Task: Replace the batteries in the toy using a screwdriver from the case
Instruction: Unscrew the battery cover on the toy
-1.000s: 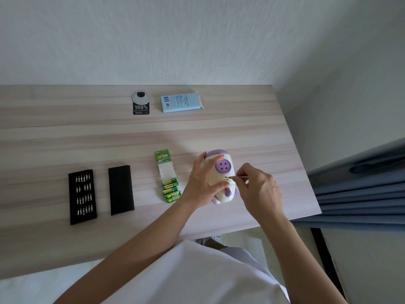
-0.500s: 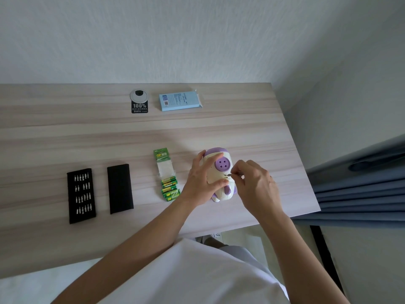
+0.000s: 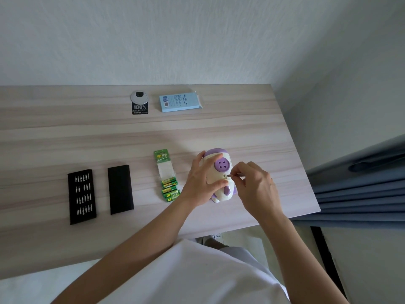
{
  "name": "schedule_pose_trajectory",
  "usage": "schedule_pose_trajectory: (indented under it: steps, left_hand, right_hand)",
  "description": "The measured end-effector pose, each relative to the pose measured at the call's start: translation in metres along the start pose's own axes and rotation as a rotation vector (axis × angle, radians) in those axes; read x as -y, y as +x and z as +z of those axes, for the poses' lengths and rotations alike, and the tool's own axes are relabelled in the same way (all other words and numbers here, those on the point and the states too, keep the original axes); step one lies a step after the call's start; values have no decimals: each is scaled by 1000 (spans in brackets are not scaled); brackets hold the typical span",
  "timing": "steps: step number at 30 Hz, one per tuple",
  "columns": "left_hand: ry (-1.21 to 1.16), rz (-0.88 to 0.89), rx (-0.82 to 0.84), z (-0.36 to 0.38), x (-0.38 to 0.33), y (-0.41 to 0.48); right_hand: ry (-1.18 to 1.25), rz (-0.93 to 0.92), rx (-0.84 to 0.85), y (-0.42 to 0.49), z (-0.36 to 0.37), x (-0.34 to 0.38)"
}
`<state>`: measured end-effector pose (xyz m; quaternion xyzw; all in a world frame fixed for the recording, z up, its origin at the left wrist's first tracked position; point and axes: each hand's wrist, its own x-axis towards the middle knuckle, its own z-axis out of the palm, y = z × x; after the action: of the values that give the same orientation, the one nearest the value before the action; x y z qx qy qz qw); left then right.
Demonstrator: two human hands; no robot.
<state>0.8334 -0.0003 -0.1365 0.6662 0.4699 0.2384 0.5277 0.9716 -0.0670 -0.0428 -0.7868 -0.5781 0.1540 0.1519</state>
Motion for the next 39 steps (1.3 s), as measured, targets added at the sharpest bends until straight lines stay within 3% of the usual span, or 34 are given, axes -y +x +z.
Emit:
schedule_pose_trajectory:
  steps: [7, 13, 20, 29, 35, 39]
  left_hand:
    - [-15, -16, 2, 0, 1, 0]
    - [-25, -16, 12, 0, 1, -1]
    - [-9, -2, -1, -1, 1, -1]
    - [-27, -6, 2, -1, 2, -1]
    - [-22, 1, 11, -2, 1, -1]
    - [-10, 10, 12, -3, 1, -1]
  right_hand:
    - [-84, 33, -8, 4, -3, -1]
    - [-14, -16, 3, 2, -2, 1]
    - [-63, 64, -18, 4, -2, 0]
    - [102, 49, -23, 2, 2, -1]
    - [-11, 151, -18, 6, -1, 2]
    - [48, 75, -6, 5, 0, 2]
